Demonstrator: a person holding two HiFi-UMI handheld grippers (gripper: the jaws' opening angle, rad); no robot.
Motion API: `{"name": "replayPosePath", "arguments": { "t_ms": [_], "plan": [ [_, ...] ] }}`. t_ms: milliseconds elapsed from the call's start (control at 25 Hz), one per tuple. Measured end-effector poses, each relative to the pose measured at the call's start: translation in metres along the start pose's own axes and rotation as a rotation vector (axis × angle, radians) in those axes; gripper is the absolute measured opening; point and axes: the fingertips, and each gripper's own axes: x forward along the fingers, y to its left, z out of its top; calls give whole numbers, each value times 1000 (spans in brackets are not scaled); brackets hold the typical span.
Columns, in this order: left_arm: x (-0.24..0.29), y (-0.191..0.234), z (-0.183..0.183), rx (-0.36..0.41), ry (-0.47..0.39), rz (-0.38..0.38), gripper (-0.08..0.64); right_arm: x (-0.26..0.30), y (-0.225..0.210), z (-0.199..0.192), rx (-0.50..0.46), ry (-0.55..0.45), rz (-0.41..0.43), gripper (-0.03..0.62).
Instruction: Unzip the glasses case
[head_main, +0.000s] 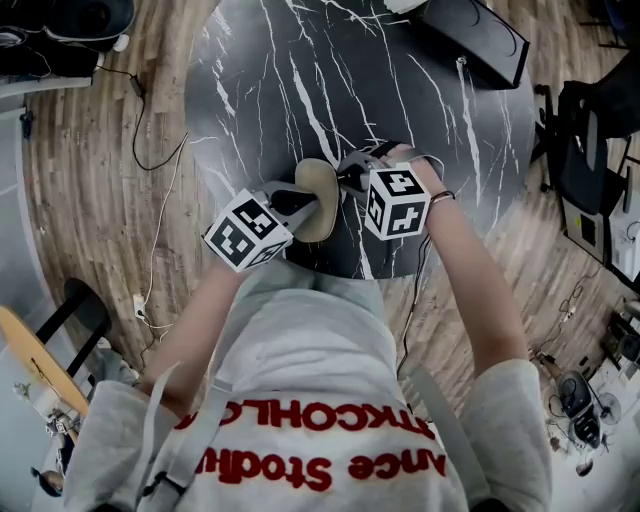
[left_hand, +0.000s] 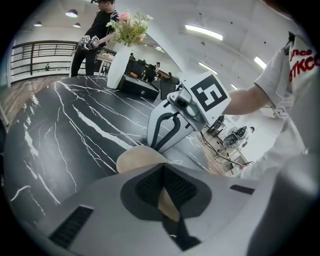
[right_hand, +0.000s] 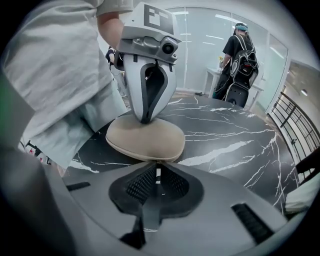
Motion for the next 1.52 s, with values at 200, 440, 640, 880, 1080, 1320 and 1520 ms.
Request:
{"name": "replayPosePath", "arguments": {
  "t_ms": [200, 440, 640, 880, 1080, 1320, 1520],
  "plan": [
    [0, 0, 0, -4, -2, -2, 5, -1, 10, 1, 35, -18, 4, 37],
    [0, 0, 1, -6, -5, 0, 5, 0, 30, 4, 88, -45, 4, 34],
    [-1, 0, 0, -13, -11, -1, 5, 4, 52, 8, 165, -83, -8, 33],
    [-1, -1, -2, -21, -9, 4, 5, 16, 106, 37, 187, -177, 101, 15],
    [0, -3, 3, -1, -24, -25, 5, 31, 122, 57, 409, -279, -19, 15],
    [-19, 0, -3, -16, -61, -9, 9, -4, 85, 15, 661, -296, -241, 30],
    [-21, -9, -40, -1, 47, -20, 114, 0, 74, 15, 585, -223, -196, 116]
  ]
}}
